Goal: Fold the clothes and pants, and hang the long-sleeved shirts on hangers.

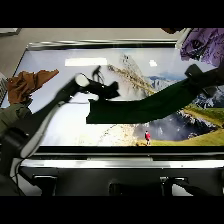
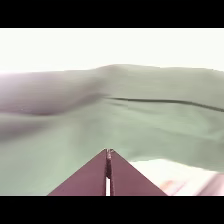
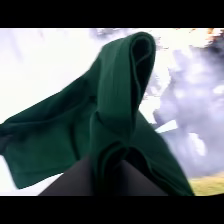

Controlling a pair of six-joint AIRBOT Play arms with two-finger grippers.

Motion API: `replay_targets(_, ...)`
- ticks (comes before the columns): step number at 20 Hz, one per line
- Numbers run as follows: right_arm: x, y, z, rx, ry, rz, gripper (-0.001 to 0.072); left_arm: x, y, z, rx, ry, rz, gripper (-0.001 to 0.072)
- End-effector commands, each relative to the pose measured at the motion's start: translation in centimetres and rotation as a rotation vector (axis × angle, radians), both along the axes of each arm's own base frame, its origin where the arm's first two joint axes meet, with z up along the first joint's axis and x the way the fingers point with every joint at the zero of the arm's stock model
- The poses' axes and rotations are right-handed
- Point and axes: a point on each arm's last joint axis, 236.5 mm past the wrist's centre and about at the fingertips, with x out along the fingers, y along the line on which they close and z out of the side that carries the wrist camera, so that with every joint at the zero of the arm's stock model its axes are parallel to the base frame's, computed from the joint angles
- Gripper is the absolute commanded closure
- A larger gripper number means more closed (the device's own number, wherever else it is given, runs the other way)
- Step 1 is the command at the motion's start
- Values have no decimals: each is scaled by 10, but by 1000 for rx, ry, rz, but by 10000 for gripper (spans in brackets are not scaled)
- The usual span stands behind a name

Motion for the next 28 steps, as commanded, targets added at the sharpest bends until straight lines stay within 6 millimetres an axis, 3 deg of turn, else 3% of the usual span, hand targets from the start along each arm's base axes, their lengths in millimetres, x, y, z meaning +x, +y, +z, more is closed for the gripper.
replay_targets(1, 16, 75, 11, 79, -59, 9, 681, -2, 161, 40, 320, -24, 50, 694)
replay_targets(4, 24, 140, 4, 114, -76, 39, 681, -12, 238, 91, 347, -68, 132, 693)
replay_targets(7, 29, 202, -15, 164, -66, 59, 681, -21, 290, 124, 357, -103, 228, 693)
replay_targets(9, 30, 239, -28, 211, -54, 66, 681, -28, 311, 134, 367, -107, 260, 692)
replay_targets(12, 25, 287, -48, 249, -38, 94, 682, -35, 329, 134, 384, -98, 261, 692)
replay_targets(16, 15, 330, -84, 280, 35, 119, 681, -36, 332, 133, 392, -96, 256, 692)
replay_targets(18, 12, 346, -99, 307, 65, 125, 681, -36, 332, 133, 392, -95, 256, 692)
replay_targets(23, 11, 357, -137, 286, 122, 129, 679, -36, 332, 132, 393, -97, 254, 692)
replay_targets(24, 12, 360, -141, 288, 120, 138, 628, -36, 332, 132, 393, -97, 254, 692)
replay_targets(25, 15, 362, -140, 294, 100, 152, 532, -36, 332, 132, 393, -96, 254, 692)
replay_targets(26, 19, 368, -134, 314, 65, 173, 426, -36, 332, 132, 394, -96, 254, 692)
replay_targets(27, 21, 372, -124, 339, 34, 192, 275, -36, 333, 132, 396, -95, 255, 692)
replay_targets(28, 25, 372, -112, 354, 1, 205, 211, -36, 334, 131, 402, -95, 257, 692)
